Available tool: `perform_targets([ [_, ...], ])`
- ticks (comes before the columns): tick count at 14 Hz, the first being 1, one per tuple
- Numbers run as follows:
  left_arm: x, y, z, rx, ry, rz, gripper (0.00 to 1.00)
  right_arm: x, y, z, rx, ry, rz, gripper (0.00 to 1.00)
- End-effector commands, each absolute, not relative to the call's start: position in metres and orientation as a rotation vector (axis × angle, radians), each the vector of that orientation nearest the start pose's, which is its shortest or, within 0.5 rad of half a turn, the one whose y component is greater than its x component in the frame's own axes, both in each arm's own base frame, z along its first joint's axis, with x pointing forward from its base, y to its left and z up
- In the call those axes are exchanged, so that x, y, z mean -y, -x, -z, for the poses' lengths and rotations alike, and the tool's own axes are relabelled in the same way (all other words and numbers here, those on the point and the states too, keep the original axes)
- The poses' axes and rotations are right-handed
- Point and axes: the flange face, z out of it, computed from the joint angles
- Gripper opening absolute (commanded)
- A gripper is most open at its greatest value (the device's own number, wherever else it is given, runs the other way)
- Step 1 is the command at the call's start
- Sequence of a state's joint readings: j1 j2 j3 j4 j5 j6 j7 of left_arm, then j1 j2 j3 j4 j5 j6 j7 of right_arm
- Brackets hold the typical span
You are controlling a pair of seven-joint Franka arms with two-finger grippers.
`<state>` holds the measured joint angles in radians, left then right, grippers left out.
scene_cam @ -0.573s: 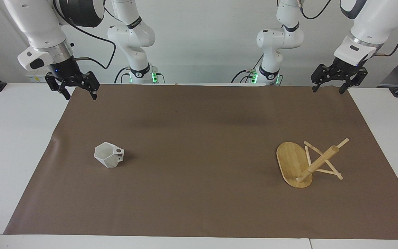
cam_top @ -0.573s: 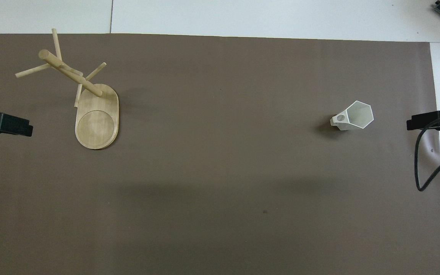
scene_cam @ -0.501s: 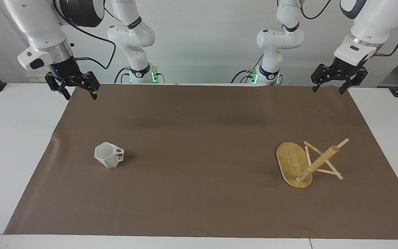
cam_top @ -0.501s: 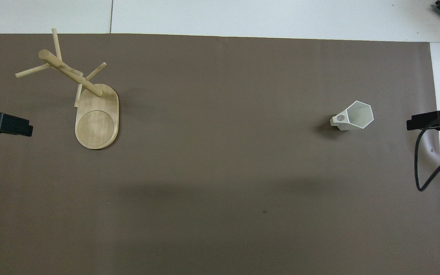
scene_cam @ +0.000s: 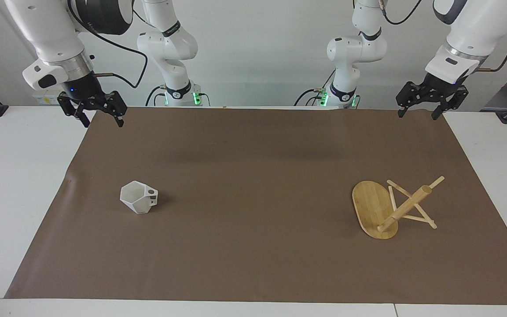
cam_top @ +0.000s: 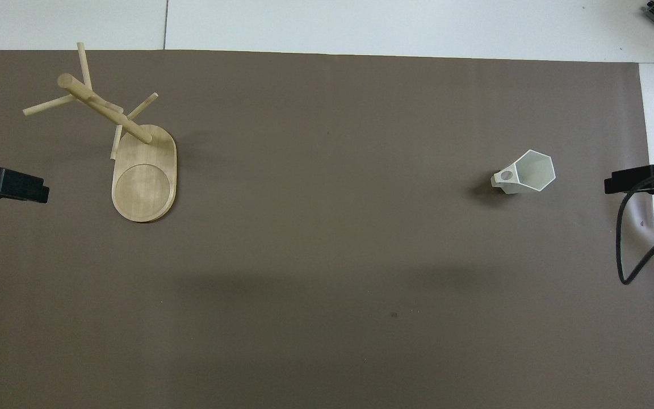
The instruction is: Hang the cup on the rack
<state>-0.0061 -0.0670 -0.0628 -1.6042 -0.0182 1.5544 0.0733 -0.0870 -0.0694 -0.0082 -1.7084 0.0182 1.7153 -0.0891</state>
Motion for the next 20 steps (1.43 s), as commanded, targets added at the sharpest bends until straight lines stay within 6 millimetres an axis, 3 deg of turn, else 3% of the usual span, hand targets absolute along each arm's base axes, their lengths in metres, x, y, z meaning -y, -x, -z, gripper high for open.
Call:
perform_targets([
  [1,0.0380,-0.5257,-0.6435,-0.212,3.160,0.019,1.00,0.0526,-0.5349,-0.6106,0.018,3.114,0.132,1.00],
  [20,0.0380,-0.5257,-0.6435,-0.212,3.160,0.019,1.00,0.0523,-0.5371,-0.6120,0.034,3.128,0.163,1.00],
])
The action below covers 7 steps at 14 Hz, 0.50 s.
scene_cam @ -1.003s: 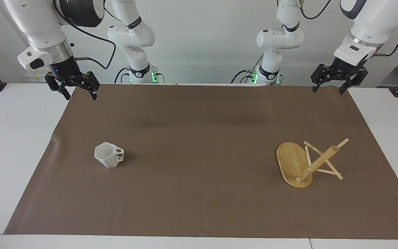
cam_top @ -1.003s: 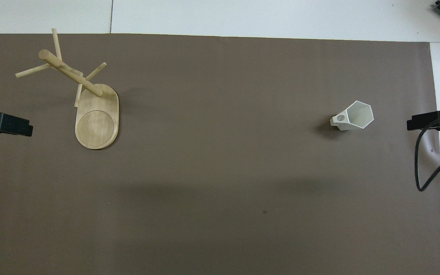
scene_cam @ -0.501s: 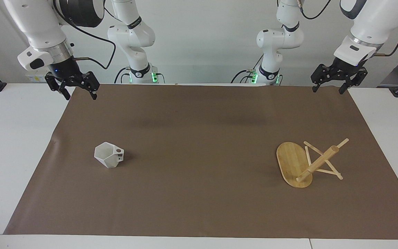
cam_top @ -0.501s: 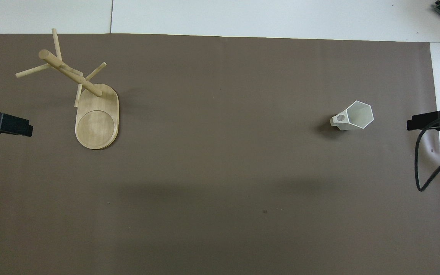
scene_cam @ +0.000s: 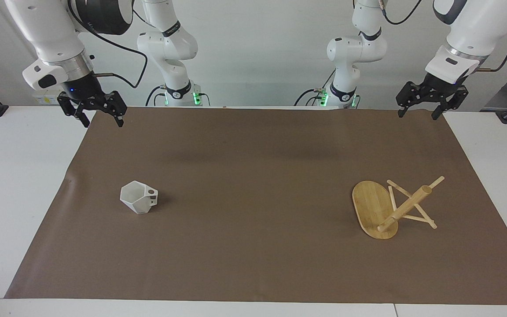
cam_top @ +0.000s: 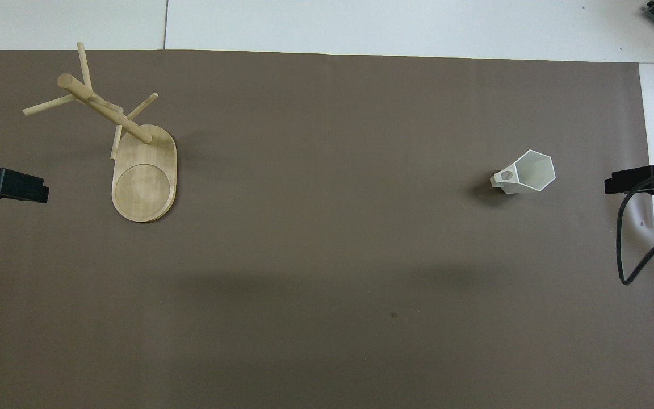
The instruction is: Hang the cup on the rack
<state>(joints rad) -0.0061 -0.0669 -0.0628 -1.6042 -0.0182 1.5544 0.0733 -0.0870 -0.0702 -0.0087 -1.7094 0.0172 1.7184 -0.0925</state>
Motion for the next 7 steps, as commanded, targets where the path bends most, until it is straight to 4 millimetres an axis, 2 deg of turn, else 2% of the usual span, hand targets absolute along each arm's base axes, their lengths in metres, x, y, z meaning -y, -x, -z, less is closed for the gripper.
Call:
perform_targets([
  [1,0.038,-0.526,-0.644,-0.212,3.160,0.019,1.00,0.052,-0.540,-0.611,0.036,3.128,0.206,1.00],
  [7,0.038,-0.526,-0.643,-0.212,3.160,0.019,1.00,0.052,-0.558,-0.589,0.027,3.124,0.319,1.00],
])
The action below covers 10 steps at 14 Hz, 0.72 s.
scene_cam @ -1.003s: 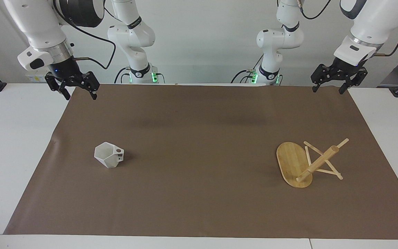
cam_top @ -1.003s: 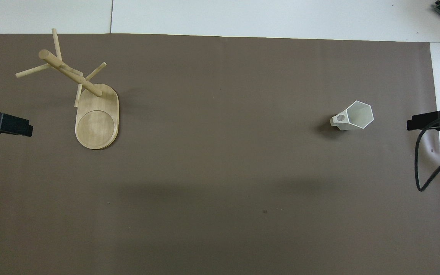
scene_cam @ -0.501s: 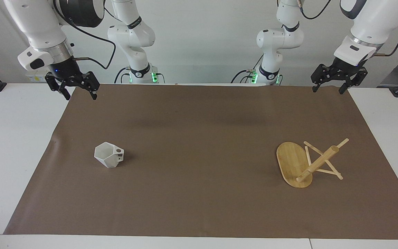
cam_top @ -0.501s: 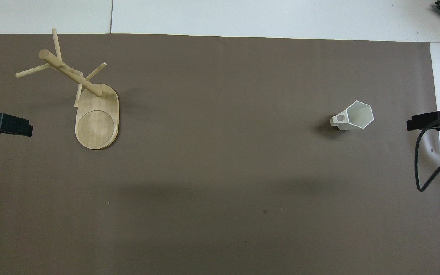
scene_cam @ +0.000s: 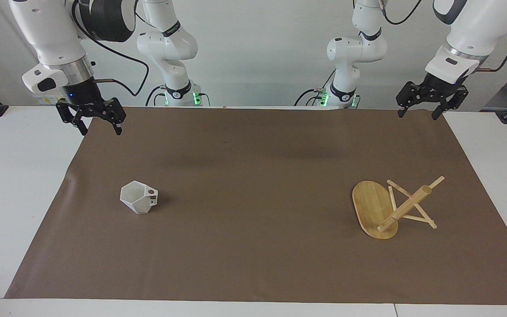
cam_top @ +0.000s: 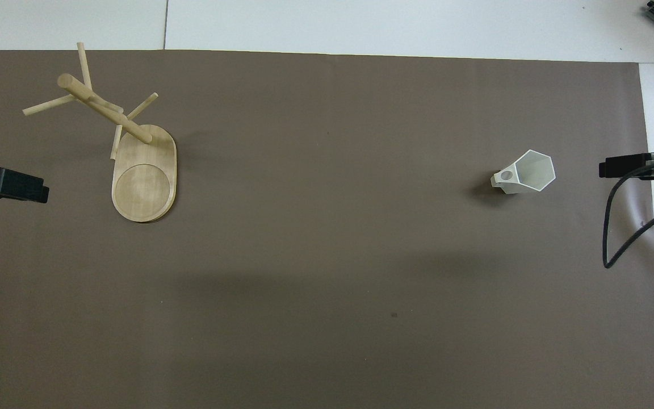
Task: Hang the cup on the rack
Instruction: 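Reach the right gripper toward the white cup's handle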
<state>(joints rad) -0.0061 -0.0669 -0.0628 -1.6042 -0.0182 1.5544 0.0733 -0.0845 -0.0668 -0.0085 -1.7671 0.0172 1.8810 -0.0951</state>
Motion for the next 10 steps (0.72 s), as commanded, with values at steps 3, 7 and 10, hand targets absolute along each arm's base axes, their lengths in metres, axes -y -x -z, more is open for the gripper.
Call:
perform_targets([
  [3,0.039,-0.526,-0.643,-0.215,3.160,0.014,1.00,0.053,-0.568,-0.566,0.012,3.113,0.351,1.00],
  [7,0.039,-0.525,-0.643,-0.214,3.159,0.014,1.00,0.055,-0.580,-0.536,-0.020,3.108,0.398,1.00],
  [10,0.038,-0.526,-0.643,-0.212,3.160,0.019,1.00,0.058,-0.593,-0.511,-0.027,3.110,0.396,1.00],
])
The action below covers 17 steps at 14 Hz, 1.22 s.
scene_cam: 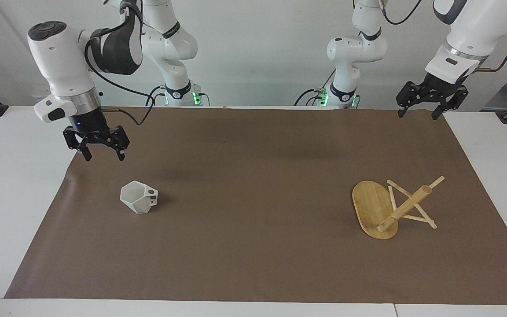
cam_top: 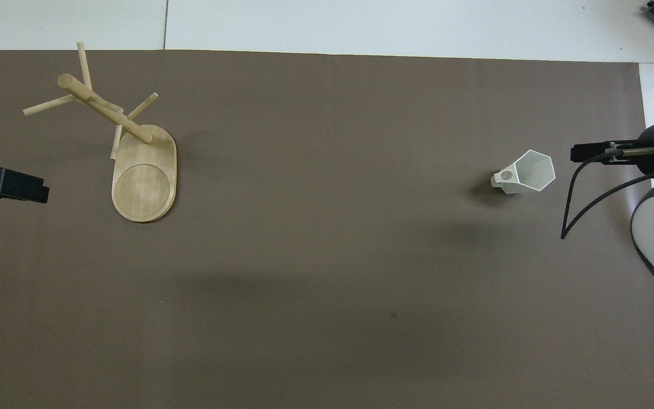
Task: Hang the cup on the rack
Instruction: 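Reach the right gripper toward the white cup's handle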
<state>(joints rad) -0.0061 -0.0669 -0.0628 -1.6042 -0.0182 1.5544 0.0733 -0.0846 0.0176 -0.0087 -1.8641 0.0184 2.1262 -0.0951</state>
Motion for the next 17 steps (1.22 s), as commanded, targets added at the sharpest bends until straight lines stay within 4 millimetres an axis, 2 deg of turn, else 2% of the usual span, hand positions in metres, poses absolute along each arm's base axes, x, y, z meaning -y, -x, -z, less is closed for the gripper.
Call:
perform_targets([
  [1,0.039,-0.526,-0.644,-0.215,3.159,0.019,1.00,0.058,-0.597,-0.502,-0.028,3.111,0.396,1.00],
  [5,0.038,-0.526,-0.643,-0.212,3.160,0.014,1.00,0.065,-0.612,-0.463,-0.044,3.115,0.392,1.00],
  [10,0.038,-0.526,-0.643,-0.212,3.160,0.014,1.00,0.070,-0.615,-0.408,-0.060,3.120,0.375,1.00],
  [14,0.038,-0.526,-0.643,-0.212,3.160,0.017,1.00,0.072,-0.616,-0.387,-0.066,3.123,0.368,1.00],
  [17,0.038,-0.526,-0.643,-0.212,3.160,0.017,1.00,0.072,-0.616,-0.385,-0.062,3.124,0.360,1.00],
])
